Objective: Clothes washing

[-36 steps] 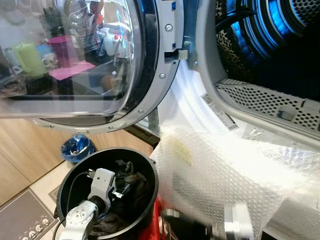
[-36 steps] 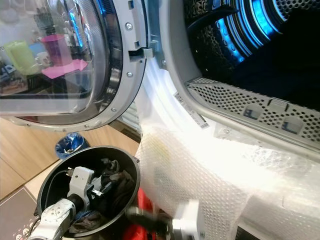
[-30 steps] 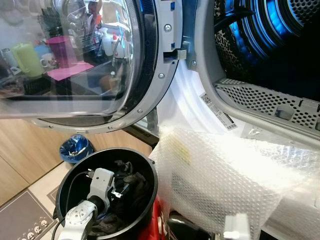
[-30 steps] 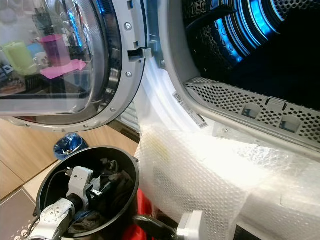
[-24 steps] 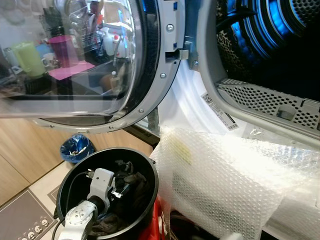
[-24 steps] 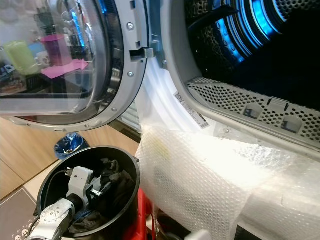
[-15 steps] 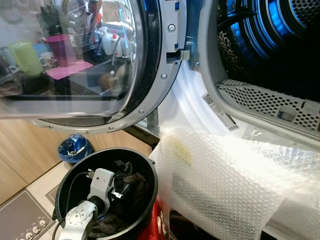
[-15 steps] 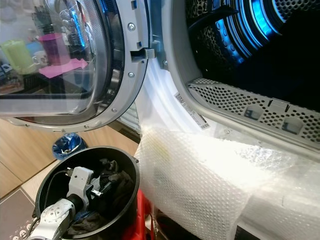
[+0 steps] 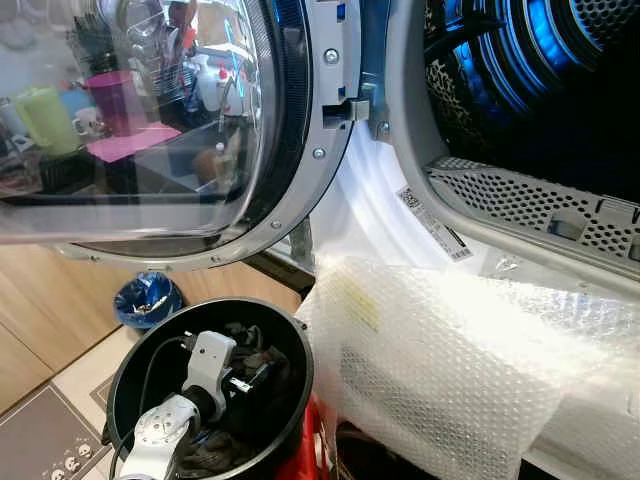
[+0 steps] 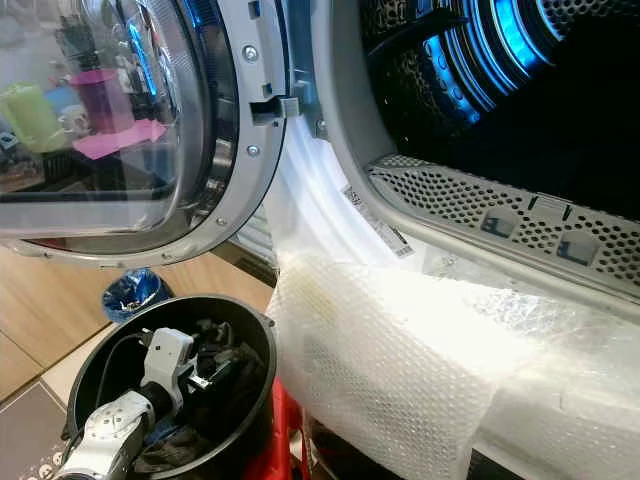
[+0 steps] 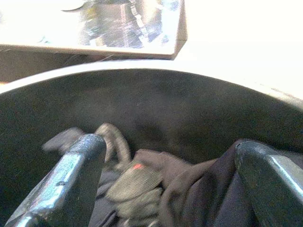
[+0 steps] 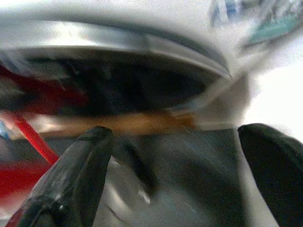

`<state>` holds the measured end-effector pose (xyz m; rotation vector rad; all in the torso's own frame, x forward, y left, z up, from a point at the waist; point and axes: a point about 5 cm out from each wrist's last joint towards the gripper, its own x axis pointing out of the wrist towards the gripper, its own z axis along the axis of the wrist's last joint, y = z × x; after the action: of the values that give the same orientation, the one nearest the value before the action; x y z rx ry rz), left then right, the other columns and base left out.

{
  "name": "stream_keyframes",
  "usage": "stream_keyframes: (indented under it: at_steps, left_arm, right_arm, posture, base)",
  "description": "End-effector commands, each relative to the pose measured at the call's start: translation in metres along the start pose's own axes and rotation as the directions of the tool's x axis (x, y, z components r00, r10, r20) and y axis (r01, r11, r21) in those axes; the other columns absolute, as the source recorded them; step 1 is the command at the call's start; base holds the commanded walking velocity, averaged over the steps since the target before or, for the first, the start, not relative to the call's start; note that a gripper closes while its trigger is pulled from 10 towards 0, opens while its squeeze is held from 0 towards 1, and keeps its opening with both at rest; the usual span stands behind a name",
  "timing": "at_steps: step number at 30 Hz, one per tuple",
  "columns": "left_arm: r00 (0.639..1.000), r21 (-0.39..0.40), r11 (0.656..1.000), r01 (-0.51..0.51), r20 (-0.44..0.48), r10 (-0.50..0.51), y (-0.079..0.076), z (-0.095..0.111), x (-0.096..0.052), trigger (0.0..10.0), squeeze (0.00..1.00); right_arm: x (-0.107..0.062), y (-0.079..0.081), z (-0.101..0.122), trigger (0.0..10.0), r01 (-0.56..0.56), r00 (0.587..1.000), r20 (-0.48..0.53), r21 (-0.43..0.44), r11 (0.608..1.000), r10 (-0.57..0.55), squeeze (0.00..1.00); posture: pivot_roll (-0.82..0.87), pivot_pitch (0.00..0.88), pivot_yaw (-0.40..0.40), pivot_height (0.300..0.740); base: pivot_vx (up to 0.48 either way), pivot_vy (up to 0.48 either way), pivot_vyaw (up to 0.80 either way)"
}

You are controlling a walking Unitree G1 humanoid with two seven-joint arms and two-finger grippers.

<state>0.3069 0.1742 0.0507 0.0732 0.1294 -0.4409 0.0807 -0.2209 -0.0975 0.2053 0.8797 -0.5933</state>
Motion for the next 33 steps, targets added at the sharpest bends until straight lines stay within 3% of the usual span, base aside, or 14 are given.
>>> stream_keyframes:
  at_steps: [1,7,8,12,15,17,18,19,23,27,28,33]
  left_arm:
    - [1.0,-0.008,1.0,0.011,0.004,-0.011,0.003,0.001,-0.004,10.0,0.0]
    - [0.998,0.007,1.0,-0.026,0.053,0.026,0.013,0.012,-0.013,10.0,0.0]
    - [0.994,0.002,0.998,-0.067,0.086,0.067,0.023,0.02,-0.023,10.0,0.0]
    - [0.986,-0.027,0.993,-0.115,0.115,0.117,0.037,0.031,-0.037,10.0,0.0]
    - [0.998,-0.009,1.0,0.008,0.058,-0.007,0.041,0.038,-0.045,10.0,0.0]
    - [0.986,0.084,0.983,0.165,-0.049,-0.162,0.045,0.044,-0.05,10.0,0.0]
    - [0.98,0.106,0.975,0.195,-0.07,-0.189,0.046,0.045,-0.051,10.0,0.0]
    - [0.977,0.114,0.971,0.208,-0.081,-0.2,0.046,0.046,-0.052,10.0,0.0]
    - [0.94,0.267,0.911,0.314,-0.223,-0.259,0.062,0.059,-0.053,10.0,0.0]
    - [0.92,0.297,0.885,0.358,-0.272,-0.281,0.064,0.06,-0.048,10.0,0.0]
    - [0.9,0.273,0.872,0.406,-0.289,-0.328,0.059,0.058,-0.041,10.0,1.0]
    - [0.821,0.192,0.825,0.531,-0.355,-0.446,0.044,0.052,-0.022,10.0,1.0]
  right_arm:
    - [-0.008,-0.004,-0.032,10.0,0.033,0.988,-0.142,-0.199,0.979,-0.062,0.0]
    - [-0.018,0.004,-0.058,10.0,-0.024,0.959,-0.279,-0.287,0.958,-0.059,0.0]
    - [-0.019,0.012,-0.059,10.0,-0.051,0.96,-0.277,-0.308,0.95,-0.038,0.0]
    - [-0.019,0.018,-0.06,10.0,-0.052,0.959,-0.281,-0.309,0.95,-0.038,0.0]
    - [-0.018,0.022,-0.058,10.0,-0.072,0.958,-0.284,-0.338,0.938,-0.029,0.0]
    - [-0.016,0.024,-0.056,10.0,-0.087,0.959,-0.281,-0.363,0.928,-0.021,0.0]
    - [-0.016,0.024,-0.055,10.0,-0.089,0.96,-0.28,-0.365,0.927,-0.018,0.0]
    - [-0.015,0.024,-0.054,10.0,-0.09,0.96,-0.28,-0.366,0.926,-0.018,0.0]
    - [-0.012,0.026,-0.049,10.0,-0.104,0.964,-0.264,-0.403,0.909,-0.007,0.0]
    - [-0.01,0.027,-0.046,10.0,-0.103,0.966,-0.257,-0.408,0.907,-0.005,0.0]
    - [-0.01,0.028,-0.045,10.0,-0.107,0.967,-0.254,-0.414,0.904,-0.002,0.0]
    - [-0.009,0.031,-0.044,10.0,-0.12,0.967,-0.253,-0.434,0.893,0.007,0.0]
  posture:
    - [0.02,0.081,0.1,0.74]
    - [0.03,0.088,0.104,0.74]
    - [0.05,0.089,0.106,0.74]
    - [0.08,0.093,0.104,0.74]
    - [0.09,0.095,0.097,0.74]
    - [0.11,0.097,0.089,0.74]
    - [0.11,0.097,0.089,0.74]
    - [0.11,0.097,0.089,0.74]
    - [0.11,0.096,0.086,0.74]
    - [0.11,0.091,0.083,0.74]
    - [0.11,0.091,0.078,0.74]
    - [0.08,0.087,0.068,0.74]
  base:
    - [0.0,0.0,0.0]
    - [0.0,0.0,0.0]
    - [0.0,0.0,0.0]
    - [0.0,0.0,0.0]
    - [0.0,0.0,0.0]
    - [0.0,0.0,0.0]
    - [0.0,0.0,0.0]
    - [0.0,0.0,0.0]
    - [0.0,0.0,0.0]
    - [0.0,0.0,0.0]
    - [0.0,0.0,0.0]
    - [0.0,0.0,0.0]
